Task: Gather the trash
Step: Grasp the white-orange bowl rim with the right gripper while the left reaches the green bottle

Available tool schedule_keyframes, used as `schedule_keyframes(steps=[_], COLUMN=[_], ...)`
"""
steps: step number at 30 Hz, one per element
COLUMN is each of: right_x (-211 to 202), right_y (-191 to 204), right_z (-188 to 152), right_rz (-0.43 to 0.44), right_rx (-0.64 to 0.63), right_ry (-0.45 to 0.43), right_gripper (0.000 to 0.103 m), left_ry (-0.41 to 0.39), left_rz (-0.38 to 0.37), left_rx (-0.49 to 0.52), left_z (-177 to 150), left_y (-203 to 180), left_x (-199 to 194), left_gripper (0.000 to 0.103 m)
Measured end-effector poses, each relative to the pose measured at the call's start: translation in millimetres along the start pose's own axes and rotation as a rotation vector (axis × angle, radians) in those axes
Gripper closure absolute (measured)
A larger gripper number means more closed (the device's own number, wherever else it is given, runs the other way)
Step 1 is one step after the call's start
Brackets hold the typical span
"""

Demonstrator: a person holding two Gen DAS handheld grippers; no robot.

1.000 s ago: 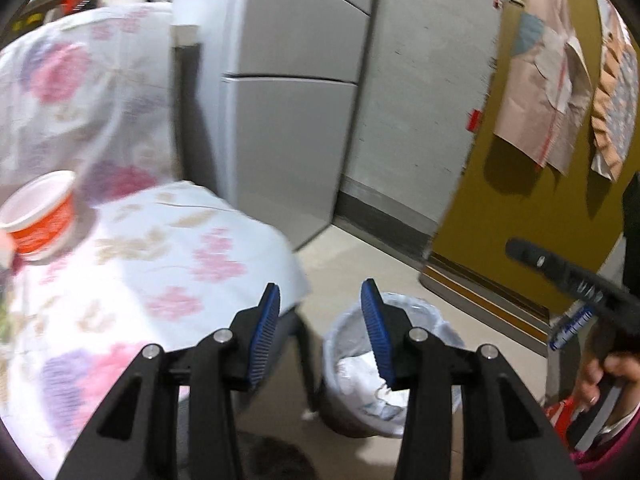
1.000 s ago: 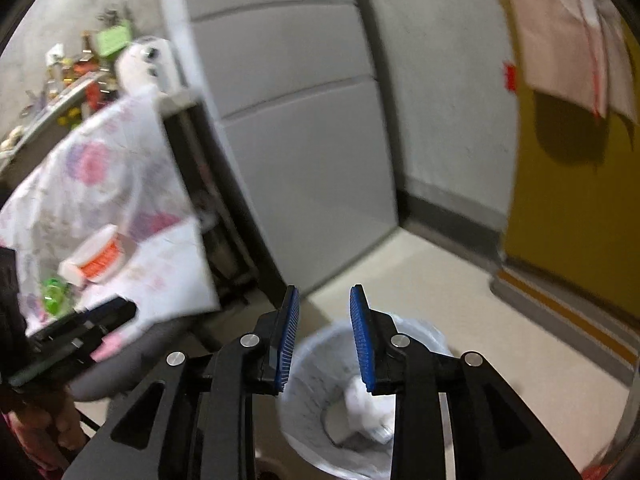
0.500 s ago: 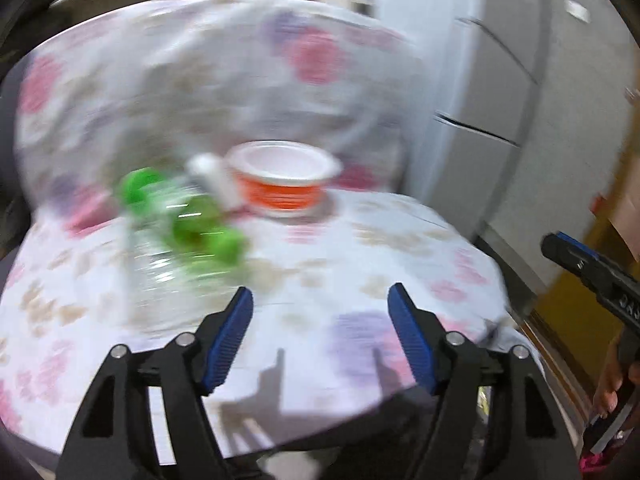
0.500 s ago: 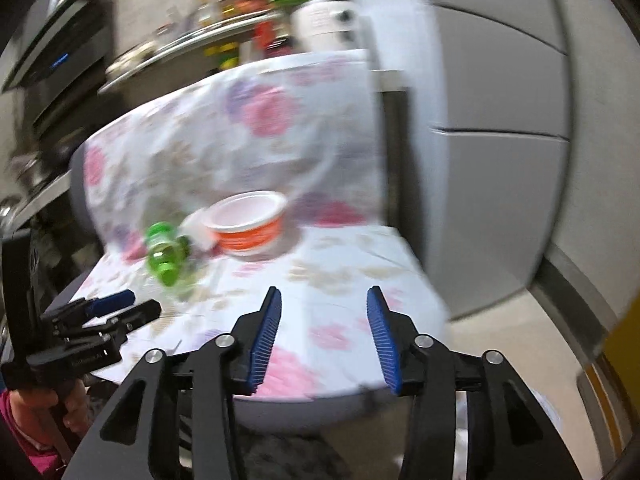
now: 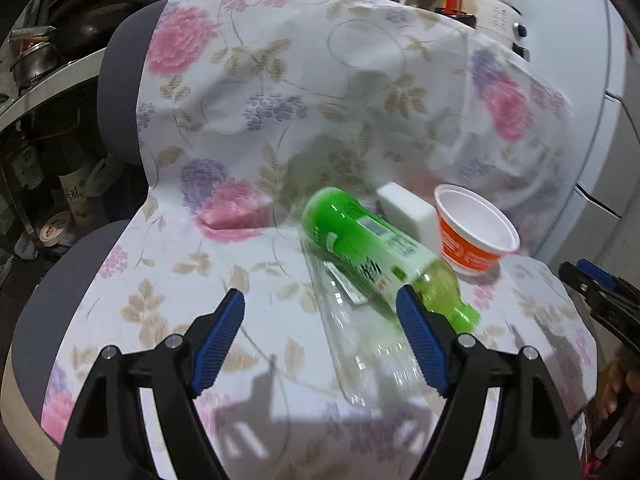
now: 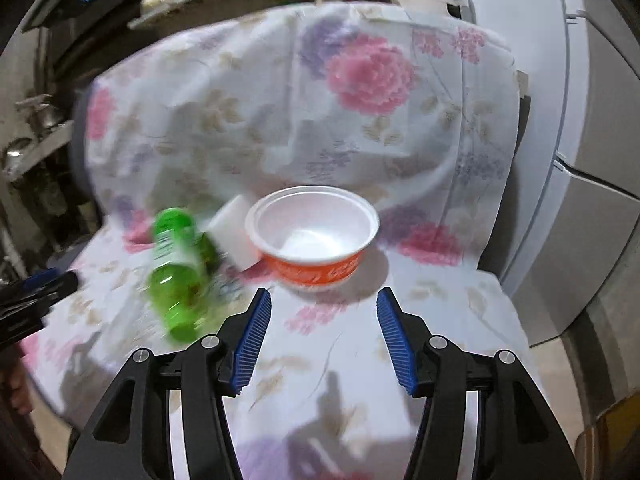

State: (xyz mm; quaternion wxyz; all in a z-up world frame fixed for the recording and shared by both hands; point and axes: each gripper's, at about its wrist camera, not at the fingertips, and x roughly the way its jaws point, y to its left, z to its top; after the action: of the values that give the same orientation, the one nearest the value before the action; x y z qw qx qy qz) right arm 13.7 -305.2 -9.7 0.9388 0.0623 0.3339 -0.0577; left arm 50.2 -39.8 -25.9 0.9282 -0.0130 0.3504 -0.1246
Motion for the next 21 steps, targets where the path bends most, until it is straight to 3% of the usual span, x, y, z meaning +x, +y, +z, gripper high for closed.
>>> schedule_keyframes(steps=[3,7,12,13,14,17,21], right_x=[34.3,77.8,107.3,109.2,110.3,101.4,65.3], right_y=[-14.4,-31.6,-40.0,-40.1,-38.9,-36.4,-43.4], right_z=[15.2,29.2,22.8,20.7,18.0,13.2,4.6], right_rz=[-0.023,-0.006,0.052,0.077,0.098,0.115,0.072], right_rx=[0.069,0.172,0.254,0.269,0.28,0.287,0.304], right_ry=[0.042,0.105,0.18,0.187,0.197,0.175,0.106], right_gripper=[0.056,0.056,0.057,0.06,0.071,0.089,0.098], left_ry=[-0.001,0.002,0.012,0.016,0.02,0.034,0.048], left_rz=[0.003,0.007,0.01,0.01,0.008,-0.003,-0.01], left_rx=[-0.003,0.002,0.001,0.0,-0.001,-0.005,0.004], left_z=[11.0,20.7,25.2,25.6,26.4,28.7,29.7], left_y=[-3.5,-10.5,-17.3,-18.9,-21.1,-31.3,-51.3], left_x=[13.4,26.8,36.7,38.7,41.3,47.2,52.3], left_gripper=[0.027,0.027,0.027,0.027,0.027,0.027,0.018])
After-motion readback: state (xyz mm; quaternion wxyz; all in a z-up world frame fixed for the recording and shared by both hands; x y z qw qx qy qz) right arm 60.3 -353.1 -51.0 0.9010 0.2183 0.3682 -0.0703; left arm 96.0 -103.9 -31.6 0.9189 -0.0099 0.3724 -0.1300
